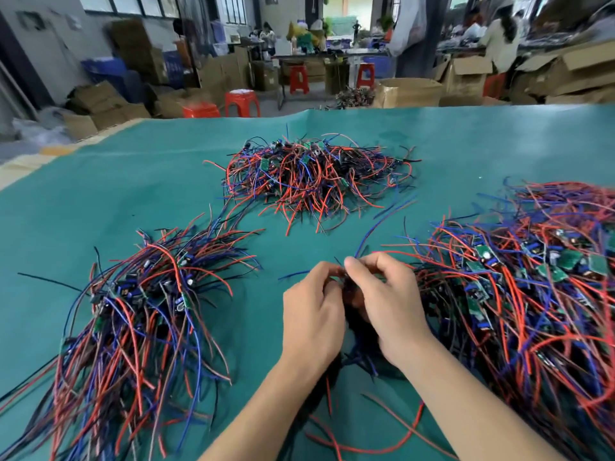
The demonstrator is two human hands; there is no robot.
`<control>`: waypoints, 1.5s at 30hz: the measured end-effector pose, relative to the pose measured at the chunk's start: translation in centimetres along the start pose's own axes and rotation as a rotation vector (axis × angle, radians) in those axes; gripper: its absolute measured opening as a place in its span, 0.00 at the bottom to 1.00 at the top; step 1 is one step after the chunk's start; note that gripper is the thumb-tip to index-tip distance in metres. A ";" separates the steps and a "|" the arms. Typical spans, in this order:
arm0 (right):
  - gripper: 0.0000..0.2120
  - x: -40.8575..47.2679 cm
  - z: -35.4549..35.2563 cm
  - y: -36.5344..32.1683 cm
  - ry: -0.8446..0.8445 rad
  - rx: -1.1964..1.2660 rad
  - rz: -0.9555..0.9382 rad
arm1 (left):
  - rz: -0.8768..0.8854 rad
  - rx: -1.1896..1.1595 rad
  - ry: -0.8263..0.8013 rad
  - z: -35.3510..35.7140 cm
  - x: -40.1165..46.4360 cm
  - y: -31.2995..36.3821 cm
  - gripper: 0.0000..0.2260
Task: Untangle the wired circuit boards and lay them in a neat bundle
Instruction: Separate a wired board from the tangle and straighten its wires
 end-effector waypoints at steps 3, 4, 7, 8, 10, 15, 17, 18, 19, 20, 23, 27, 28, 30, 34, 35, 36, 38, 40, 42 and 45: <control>0.10 -0.1 -0.2 -0.2 -0.036 0.051 0.060 | -0.028 -0.063 0.006 0.0 -0.2 0.3 0.09; 0.09 -0.1 -0.1 -0.3 -0.041 0.068 0.068 | -0.028 -0.093 -0.001 0.0 -0.2 0.5 0.08; 0.04 -0.1 0.0 -0.4 -0.045 0.154 0.117 | -0.030 -0.136 -0.042 0.1 -0.3 0.7 0.05; 0.04 -0.1 -0.1 -0.4 -0.041 0.166 0.123 | -0.032 -0.126 -0.048 0.1 -0.3 0.7 0.05; 0.06 0.0 -0.3 -0.6 -0.036 0.165 0.098 | -0.023 -0.067 -0.069 0.1 -0.1 0.6 0.04; 0.07 0.3 -1.2 -0.9 0.008 0.056 -0.014 | 0.041 -0.018 -0.125 0.5 0.0 0.6 0.06; 0.08 0.5 -1.6 -1.1 0.057 -0.062 -0.091 | 0.018 -0.072 -0.167 0.6 0.2 0.5 0.07; 0.09 0.6 -1.9 -1.4 0.089 -0.139 -0.143 | -0.008 -0.110 -0.189 0.5 0.2 0.4 0.08; 0.10 0.7 -2.1 -1.8 0.129 -0.217 -0.198 | -0.029 -0.146 -0.207 0.5 0.4 0.3 0.09; 0.10 0.7 -2.5 -2.2 0.175 -0.286 -0.249 | -0.040 -0.174 -0.220 0.6 0.4 0.3 0.10; 0.06 0.6 -3.6 -3.5 0.287 -0.408 -0.415 | -0.047 -0.232 -0.233 0.4 0.4 0.1 0.12; 0.06 0.8 -6.0 -5.0 0.442 -0.473 -0.545 | -0.055 -0.294 -0.287 0.4 0.4 0.3 0.15; 0.06 0.9 -6.7 -5.2 0.479 -0.463 -0.542 | -0.054 -0.289 -0.303 0.4 0.3 0.4 0.14; 0.05 1.4 -7.9 -5.6 0.547 -0.406 -0.504 | -0.049 -0.272 -0.315 0.6 0.2 0.3 0.12; 0.04 1.6 -9.5 -6.3 0.727 -0.149 -0.464 | -0.066 -0.270 -0.151 0.3 0.3 -0.4 0.09; 0.05 1.3 -9.3 -6.4 0.744 -0.152 -0.467 | -0.071 -0.286 -0.103 0.2 0.4 -0.6 0.08; 0.05 0.9 -8.5 -6.4 0.715 -0.217 -0.464 | -0.067 -0.302 -0.074 0.2 0.6 -0.6 0.06; 0.06 0.4 -5.7 -5.5 0.446 -0.393 -0.406 | -0.028 -0.285 -0.080 0.3 0.7 -0.6 0.05; 0.08 -0.5 -2.6 -3.9 0.075 -0.474 -0.294 | 0.042 -0.224 -0.125 0.4 0.8 -0.5 0.08; 0.10 -1.0 -1.3 -2.9 -0.079 -0.553 -0.278 | 0.069 -0.188 -0.130 0.4 0.8 -0.5 0.12; 0.05 -1.0 -1.8 -3.2 -0.055 -0.523 -0.341 | 0.042 -0.201 -0.073 0.4 0.7 -0.6 0.12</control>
Point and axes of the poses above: each hand's wrist, its own x-axis towards the middle knuckle, its own z-axis out of the palm, y = z × x, the point moved 3 cm from there along x, towards the middle knuckle
